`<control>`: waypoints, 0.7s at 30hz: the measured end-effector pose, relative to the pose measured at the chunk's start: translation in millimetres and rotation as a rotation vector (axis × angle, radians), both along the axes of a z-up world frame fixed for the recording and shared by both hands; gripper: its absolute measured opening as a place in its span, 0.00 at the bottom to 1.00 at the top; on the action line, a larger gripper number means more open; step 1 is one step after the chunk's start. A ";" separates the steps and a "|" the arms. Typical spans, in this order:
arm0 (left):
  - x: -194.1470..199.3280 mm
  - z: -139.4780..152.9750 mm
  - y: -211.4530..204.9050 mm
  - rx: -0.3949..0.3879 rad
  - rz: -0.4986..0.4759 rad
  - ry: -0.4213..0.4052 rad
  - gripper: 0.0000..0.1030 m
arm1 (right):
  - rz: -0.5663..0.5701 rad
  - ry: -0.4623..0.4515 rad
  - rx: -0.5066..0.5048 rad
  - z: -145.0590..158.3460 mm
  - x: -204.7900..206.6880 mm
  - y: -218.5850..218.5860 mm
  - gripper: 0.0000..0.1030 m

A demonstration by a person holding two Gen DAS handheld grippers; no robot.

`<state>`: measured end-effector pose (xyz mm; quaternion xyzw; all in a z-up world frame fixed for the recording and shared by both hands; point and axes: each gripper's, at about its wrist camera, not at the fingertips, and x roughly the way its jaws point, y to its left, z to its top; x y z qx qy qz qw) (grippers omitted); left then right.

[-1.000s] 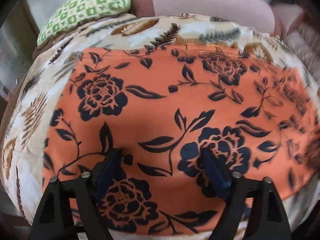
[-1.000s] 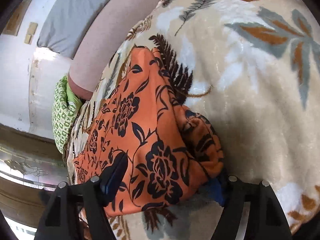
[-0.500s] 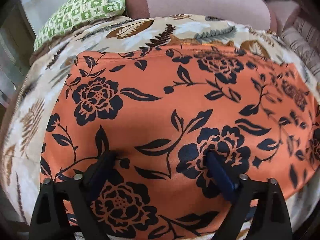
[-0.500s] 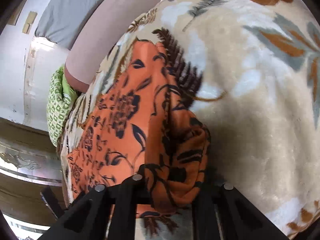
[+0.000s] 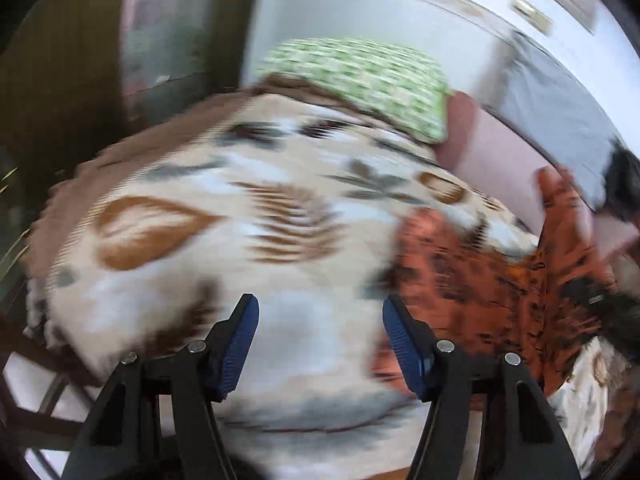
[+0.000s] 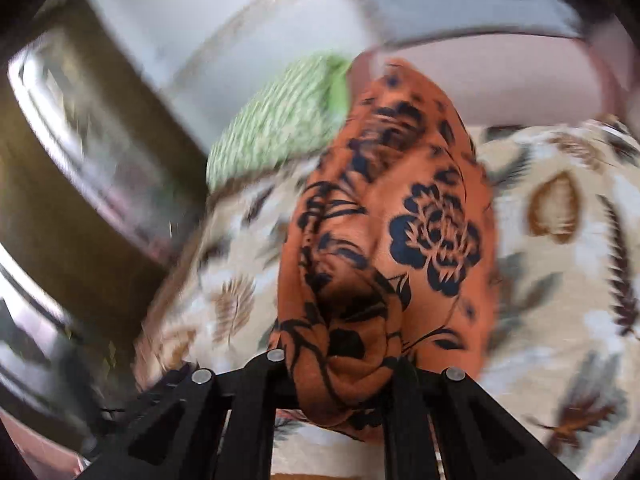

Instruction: Fold small clothes

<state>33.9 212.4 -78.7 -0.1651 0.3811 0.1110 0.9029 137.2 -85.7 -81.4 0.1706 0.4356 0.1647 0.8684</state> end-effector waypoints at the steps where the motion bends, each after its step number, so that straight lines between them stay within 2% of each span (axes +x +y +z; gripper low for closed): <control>1: -6.3 -3.8 9.6 0.001 0.019 0.007 0.63 | 0.052 0.050 -0.033 -23.0 9.0 28.4 0.14; 3: -13.7 -15.3 25.4 -0.003 0.049 0.043 0.63 | 0.124 0.167 -0.066 -69.0 21.2 66.2 0.14; 4: -19.0 -21.8 31.9 -0.012 0.064 0.056 0.63 | 0.148 0.259 -0.076 -97.8 25.4 81.1 0.15; 5: -22.6 -24.9 36.6 -0.016 0.068 0.063 0.63 | 0.153 0.274 -0.096 -108.8 24.3 87.7 0.17; 6: -23.4 -25.6 38.1 -0.015 0.066 0.069 0.63 | 0.144 0.232 -0.118 -106.0 20.7 90.5 0.17; 8: -26.5 -27.7 38.5 -0.013 0.058 0.062 0.63 | 0.168 0.204 -0.102 -94.5 14.9 91.0 0.34; 9: -25.2 -27.7 36.3 -0.012 0.053 0.064 0.63 | 0.201 0.213 -0.066 -90.7 13.9 90.8 0.61; 10: -23.0 -27.1 33.2 -0.019 0.040 0.067 0.63 | 0.235 0.219 -0.026 -85.3 10.4 93.8 0.75; 13: -12.0 -22.1 15.1 -0.028 -0.014 0.050 0.63 | 0.299 0.207 0.038 -80.8 7.4 93.6 0.75; 15: -7.0 -16.6 3.6 -0.025 -0.055 0.037 0.64 | 0.322 0.236 0.152 -86.1 6.2 89.8 0.75; 18: -0.4 -8.6 -12.0 -0.015 -0.096 0.032 0.64 | 0.290 0.295 0.311 -97.3 5.0 71.4 0.75; 21: 9.3 -0.1 -29.1 -0.037 -0.137 0.019 0.64 | 0.254 0.282 0.441 -93.8 -5.0 43.5 0.75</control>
